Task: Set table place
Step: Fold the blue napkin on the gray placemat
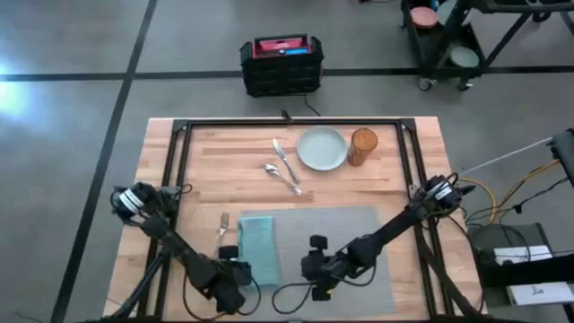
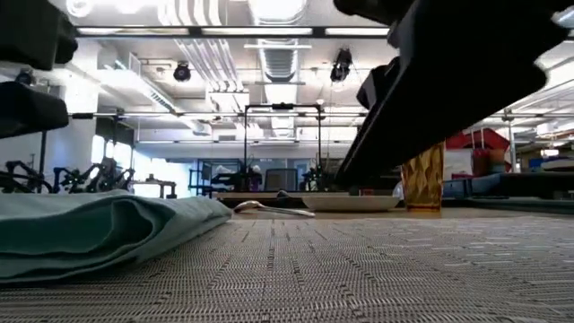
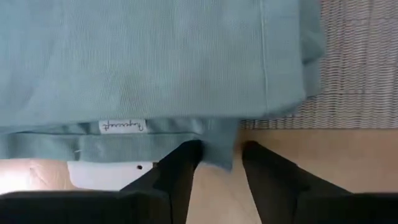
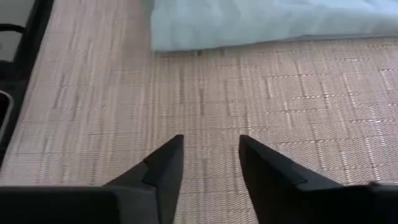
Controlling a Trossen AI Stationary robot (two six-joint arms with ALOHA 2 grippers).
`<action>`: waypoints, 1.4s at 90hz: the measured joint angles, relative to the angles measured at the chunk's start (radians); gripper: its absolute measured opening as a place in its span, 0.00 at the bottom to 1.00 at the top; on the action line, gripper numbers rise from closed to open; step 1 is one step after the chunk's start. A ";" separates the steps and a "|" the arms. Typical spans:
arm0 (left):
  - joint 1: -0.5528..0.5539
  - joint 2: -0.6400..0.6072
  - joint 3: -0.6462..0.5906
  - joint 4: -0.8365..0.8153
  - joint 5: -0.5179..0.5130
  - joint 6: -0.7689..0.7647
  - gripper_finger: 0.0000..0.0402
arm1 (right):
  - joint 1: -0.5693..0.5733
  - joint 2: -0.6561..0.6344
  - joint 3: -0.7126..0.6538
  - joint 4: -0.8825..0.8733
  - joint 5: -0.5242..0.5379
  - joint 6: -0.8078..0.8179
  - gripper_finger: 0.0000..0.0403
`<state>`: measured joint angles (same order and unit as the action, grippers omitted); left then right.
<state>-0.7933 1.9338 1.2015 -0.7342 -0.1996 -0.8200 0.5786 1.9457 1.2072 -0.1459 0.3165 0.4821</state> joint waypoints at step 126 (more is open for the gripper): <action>0.268 -0.294 0.262 -0.025 -0.181 0.307 0.00 | 0.005 -0.325 0.161 -0.375 0.022 -0.082 0.49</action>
<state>-0.5253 1.6393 1.4631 -0.7590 -0.3803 -0.5128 0.5838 1.6203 1.3682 -0.5205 0.3387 0.4005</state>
